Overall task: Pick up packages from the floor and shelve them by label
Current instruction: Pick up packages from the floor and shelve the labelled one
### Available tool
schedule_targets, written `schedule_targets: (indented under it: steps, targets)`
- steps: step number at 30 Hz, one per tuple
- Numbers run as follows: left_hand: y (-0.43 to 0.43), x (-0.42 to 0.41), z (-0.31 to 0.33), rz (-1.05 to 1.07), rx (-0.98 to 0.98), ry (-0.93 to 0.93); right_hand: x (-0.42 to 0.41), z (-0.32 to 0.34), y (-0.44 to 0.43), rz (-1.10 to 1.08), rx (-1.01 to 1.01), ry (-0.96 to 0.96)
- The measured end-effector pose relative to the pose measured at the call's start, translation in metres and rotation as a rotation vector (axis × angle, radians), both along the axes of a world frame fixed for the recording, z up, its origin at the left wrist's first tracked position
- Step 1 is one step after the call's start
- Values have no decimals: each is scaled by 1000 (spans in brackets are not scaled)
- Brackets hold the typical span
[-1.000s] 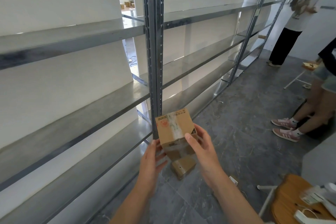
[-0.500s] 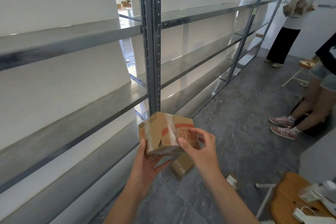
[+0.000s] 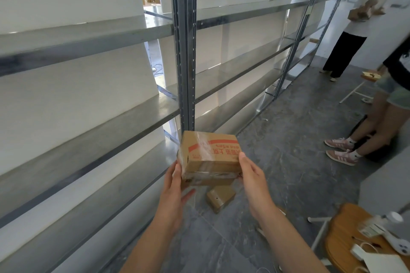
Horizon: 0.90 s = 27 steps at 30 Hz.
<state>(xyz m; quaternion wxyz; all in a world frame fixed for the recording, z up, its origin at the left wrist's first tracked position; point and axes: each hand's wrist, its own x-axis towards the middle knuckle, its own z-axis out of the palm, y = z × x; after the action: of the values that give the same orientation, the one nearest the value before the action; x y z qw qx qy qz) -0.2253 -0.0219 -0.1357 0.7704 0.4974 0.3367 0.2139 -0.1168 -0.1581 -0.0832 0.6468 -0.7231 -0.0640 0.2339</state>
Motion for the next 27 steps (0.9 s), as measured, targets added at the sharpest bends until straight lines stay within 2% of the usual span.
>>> schedule_targets:
  steps: [4, 8, 12, 18, 27]
  targets:
    - [13, -7, 1, 13, 306, 91, -1, 1, -2, -20, -32, 16]
    - [21, -14, 11, 7, 391, 144, -2, 7, -3, 25, -25, 9]
    - [28, -14, 28, 30, 357, 201, -1, 8, -2, 67, -8, -27]
    - [37, -18, 50, 0, 228, 178, 4, 16, 0, 84, 27, -96]
    - [40, -22, 56, -55, 292, 111, 6, 15, -3, 132, 32, -65]
